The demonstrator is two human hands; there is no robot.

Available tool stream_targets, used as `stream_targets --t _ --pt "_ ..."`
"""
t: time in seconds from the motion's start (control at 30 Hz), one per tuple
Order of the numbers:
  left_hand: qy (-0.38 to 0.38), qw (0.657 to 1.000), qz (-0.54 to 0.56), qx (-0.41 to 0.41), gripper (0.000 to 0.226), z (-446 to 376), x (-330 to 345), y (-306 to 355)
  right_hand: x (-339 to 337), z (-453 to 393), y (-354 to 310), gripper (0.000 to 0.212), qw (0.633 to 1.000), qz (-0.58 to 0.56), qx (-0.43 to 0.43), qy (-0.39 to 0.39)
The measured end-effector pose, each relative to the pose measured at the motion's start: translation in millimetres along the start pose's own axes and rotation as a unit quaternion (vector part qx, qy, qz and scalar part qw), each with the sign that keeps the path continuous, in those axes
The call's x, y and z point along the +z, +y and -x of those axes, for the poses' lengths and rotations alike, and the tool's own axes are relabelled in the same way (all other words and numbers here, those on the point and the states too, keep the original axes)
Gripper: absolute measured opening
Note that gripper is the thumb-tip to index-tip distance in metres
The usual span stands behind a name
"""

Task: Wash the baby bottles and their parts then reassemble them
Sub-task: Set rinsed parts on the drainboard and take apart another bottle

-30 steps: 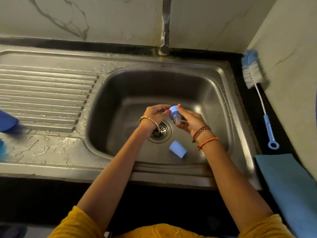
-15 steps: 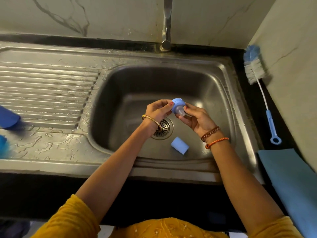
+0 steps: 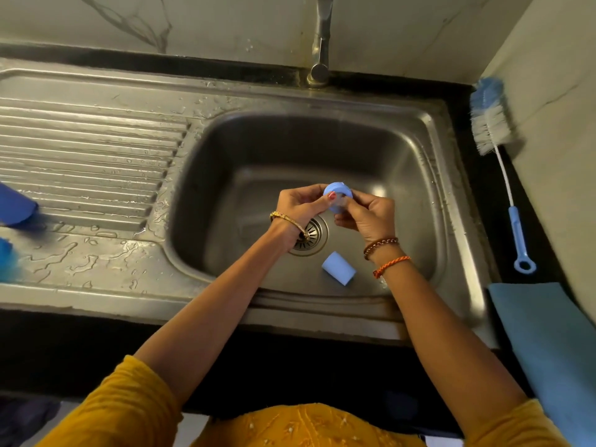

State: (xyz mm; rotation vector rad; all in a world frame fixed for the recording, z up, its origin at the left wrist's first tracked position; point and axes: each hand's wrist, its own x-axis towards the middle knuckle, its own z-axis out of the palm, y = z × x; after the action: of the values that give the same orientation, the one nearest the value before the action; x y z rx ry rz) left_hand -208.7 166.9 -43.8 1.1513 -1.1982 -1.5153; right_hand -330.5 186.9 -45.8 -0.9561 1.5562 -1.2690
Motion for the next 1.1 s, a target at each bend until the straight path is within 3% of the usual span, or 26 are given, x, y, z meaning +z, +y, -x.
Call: stream_targets --t 0.23,0.43,0.63,0.77,0.93,1.1 --pt "-0.006 0.998 -0.069 -0.003 0.019 -1.8 2.5 -3.0 4.7 -0.2 4.9 0.025 0.997 0.055 -0.051 0.032" --pt "0.008 0.997 -0.073 -0.014 0.014 -4.0 2.7 -4.2 -4.5 -2.2 0.3 0.029 0.996 0.067 -0.014 -0.052" --pt "0.034 0.998 -0.023 -0.038 0.006 -6.3 0.3 -2.8 -5.4 0.4 -8.8 0.029 0.985 -0.034 0.061 -0.155" --pt "0.035 0.998 -0.013 -0.042 0.004 -7.2 -0.4 -3.3 -6.1 -0.6 -11.2 0.030 0.975 -0.113 0.099 -0.162" --pt "0.031 0.998 -0.056 -0.029 0.011 -7.9 -0.8 -7.2 -2.6 1.8 -5.6 0.026 0.987 -0.020 0.042 -0.156" --pt "-0.004 1.000 0.000 -0.028 0.023 -5.6 -3.6 -3.8 -3.8 -0.6 -3.3 0.028 0.995 0.014 -0.038 -0.088"
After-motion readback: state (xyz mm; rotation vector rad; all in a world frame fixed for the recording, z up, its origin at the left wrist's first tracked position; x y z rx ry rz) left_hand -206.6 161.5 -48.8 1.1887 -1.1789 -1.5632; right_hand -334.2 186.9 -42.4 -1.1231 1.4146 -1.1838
